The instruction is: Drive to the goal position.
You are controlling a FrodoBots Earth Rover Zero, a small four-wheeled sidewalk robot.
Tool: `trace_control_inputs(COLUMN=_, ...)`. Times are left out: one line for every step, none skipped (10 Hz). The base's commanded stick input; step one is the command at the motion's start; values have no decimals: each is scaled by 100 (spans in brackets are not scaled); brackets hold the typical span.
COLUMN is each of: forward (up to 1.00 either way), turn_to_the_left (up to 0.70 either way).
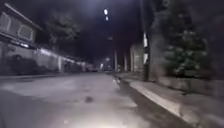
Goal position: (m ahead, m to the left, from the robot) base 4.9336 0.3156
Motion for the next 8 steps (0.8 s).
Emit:
trace_control_inputs(forward=49, turn_to_the_left=4)
trace_control_inputs(forward=49, turn_to_the_left=5)
trace_control_inputs(forward=49, turn_to_the_left=4)
trace_control_inputs(forward=49, turn_to_the_left=4)
trace_control_inputs(forward=49, turn_to_the_left=5)
trace_control_inputs(forward=49, turn_to_the_left=4)
trace_control_inputs(forward=49, turn_to_the_left=4)
trace_control_inputs(forward=49, turn_to_the_left=4)
